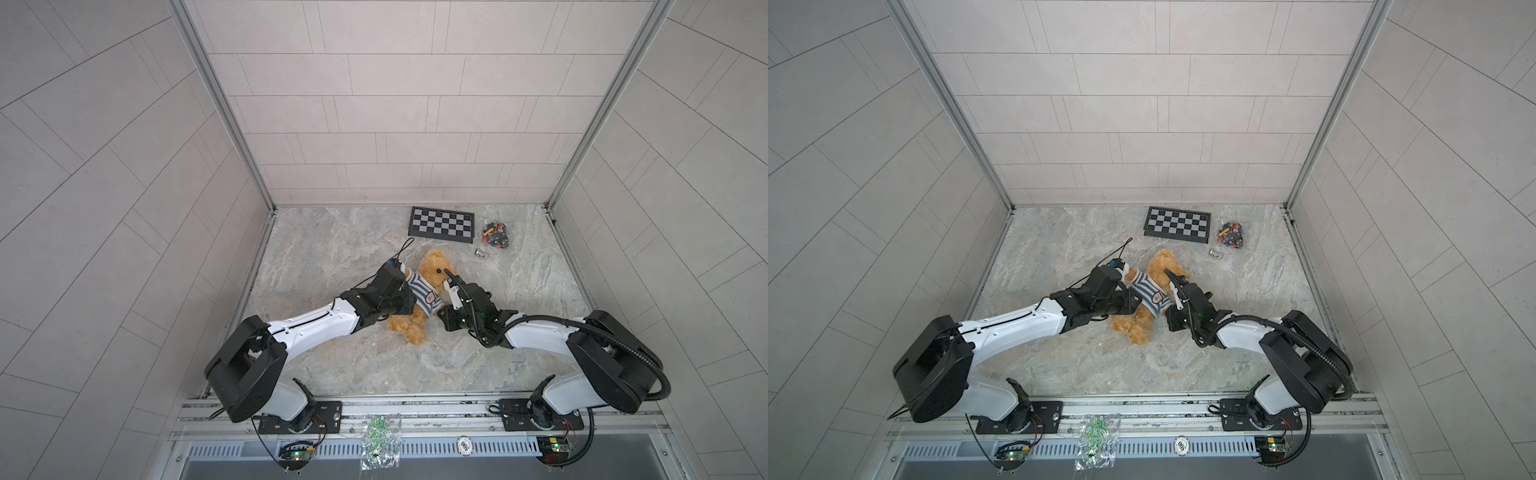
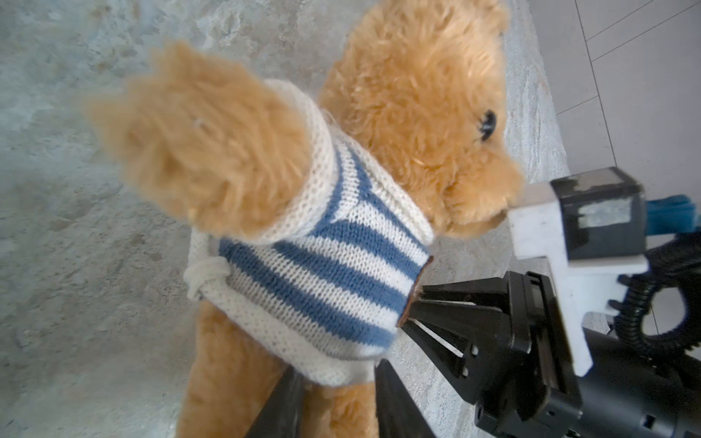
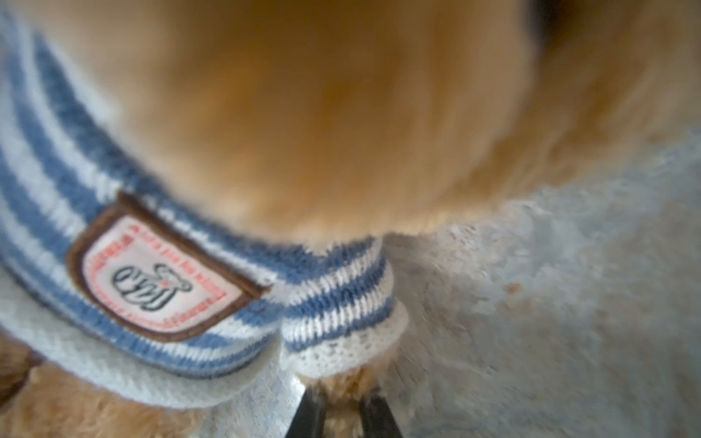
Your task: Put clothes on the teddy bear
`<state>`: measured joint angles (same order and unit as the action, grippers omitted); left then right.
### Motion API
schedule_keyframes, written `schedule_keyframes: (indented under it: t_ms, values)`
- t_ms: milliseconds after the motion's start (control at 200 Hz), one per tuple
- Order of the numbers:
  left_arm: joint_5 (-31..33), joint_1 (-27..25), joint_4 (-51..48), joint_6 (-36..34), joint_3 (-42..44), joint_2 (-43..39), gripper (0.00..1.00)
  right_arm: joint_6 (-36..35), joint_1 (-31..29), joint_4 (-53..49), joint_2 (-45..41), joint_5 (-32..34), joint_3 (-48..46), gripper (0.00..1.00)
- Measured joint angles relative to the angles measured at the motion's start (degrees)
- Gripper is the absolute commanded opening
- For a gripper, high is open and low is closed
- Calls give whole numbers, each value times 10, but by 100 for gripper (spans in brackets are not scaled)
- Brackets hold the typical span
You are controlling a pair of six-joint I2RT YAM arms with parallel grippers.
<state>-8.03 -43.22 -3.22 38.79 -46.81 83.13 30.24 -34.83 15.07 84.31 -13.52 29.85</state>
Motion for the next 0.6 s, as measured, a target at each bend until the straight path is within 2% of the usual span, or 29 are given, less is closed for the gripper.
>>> schedule_keyframes:
  t_ms: [160,320,410,531,601]
  values:
    - [-4,5,8,2,21,-13,37,-24,-10,-21,-12,-3,13,0]
    - [-9,6,16,6,73,-51,39,-103,-80,-96,-70,36,51,0]
    - [-9,7,8,9,116,-99,50,-143,-106,-116,-99,45,71,0]
    - [-8,8,-19,-5,155,-209,63,-180,-113,-128,-130,57,74,0]
    - [-9,11,-35,-14,156,-270,66,-196,-114,-132,-139,63,71,0]
